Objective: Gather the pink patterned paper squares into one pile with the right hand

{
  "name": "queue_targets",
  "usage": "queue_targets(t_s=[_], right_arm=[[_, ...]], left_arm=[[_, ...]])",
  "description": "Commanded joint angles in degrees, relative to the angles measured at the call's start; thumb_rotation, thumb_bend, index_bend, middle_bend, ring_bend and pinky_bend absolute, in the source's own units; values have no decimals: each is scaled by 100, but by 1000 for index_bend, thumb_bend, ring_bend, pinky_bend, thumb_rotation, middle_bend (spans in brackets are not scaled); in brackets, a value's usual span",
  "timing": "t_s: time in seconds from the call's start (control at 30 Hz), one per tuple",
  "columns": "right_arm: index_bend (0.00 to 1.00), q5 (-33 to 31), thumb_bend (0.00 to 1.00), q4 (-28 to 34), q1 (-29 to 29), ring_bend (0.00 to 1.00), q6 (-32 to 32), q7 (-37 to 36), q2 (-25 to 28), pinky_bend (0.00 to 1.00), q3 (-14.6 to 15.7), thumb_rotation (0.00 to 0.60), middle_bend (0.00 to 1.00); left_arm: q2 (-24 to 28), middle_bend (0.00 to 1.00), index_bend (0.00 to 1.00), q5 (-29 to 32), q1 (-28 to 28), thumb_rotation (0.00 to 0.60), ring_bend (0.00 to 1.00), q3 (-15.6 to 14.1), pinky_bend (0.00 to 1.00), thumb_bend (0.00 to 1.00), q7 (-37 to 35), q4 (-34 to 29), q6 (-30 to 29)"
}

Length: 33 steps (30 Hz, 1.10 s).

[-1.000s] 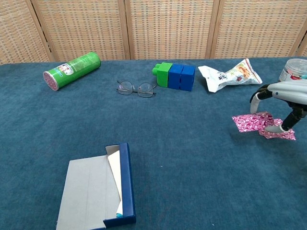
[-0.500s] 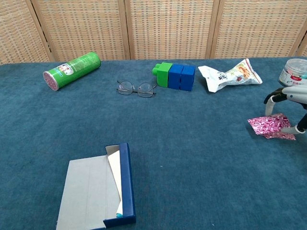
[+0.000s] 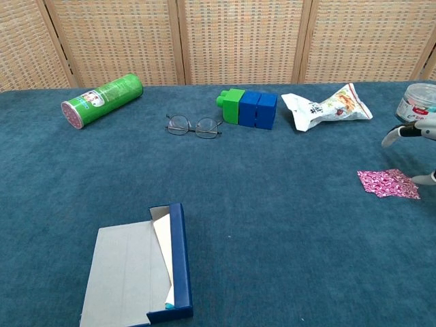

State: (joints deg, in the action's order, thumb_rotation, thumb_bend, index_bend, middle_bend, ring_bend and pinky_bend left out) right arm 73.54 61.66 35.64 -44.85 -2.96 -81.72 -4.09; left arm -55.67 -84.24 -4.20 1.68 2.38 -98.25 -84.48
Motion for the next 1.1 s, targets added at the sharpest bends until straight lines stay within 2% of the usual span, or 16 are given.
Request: queue_targets(t_s=[0.03,0.2,0.47,0.63,0.83,1.1], right_arm=[[125,49,337,102,-32,0,-106,-57,81,0,-36,600,62],[122,18,337,535,-211,0,-564,-57,330,0,-180,600,58],[185,-262,337,1476,-775,0,-1818,535,724,0,-467,600,85],[207,-299,337,2034,-1182,0,-2622,911,907,0,-524,600,93],[215,-137,337,2536,-1774,0,-3486,1126,1139,0,-371,600,97],[215,177,337,2842,-2214,0,-4050,1209,1247,0,-197,600,104]], left_arm=[[0,0,0,0,2,554,0,-2,0,56,15,-14,2],[-22,0,0,15,30,554,0,-5,0,56,55,-26,-28],[-170,0,0,53,84,554,0,-55,0,57,110,-3,-18],[-249,0,0,44,134,552,0,-113,0,57,151,9,-19],[-321,0,0,-33,201,556,0,-185,0,57,136,6,-65],[-320,0,0,-187,211,554,0,-227,0,57,102,-66,-95]])
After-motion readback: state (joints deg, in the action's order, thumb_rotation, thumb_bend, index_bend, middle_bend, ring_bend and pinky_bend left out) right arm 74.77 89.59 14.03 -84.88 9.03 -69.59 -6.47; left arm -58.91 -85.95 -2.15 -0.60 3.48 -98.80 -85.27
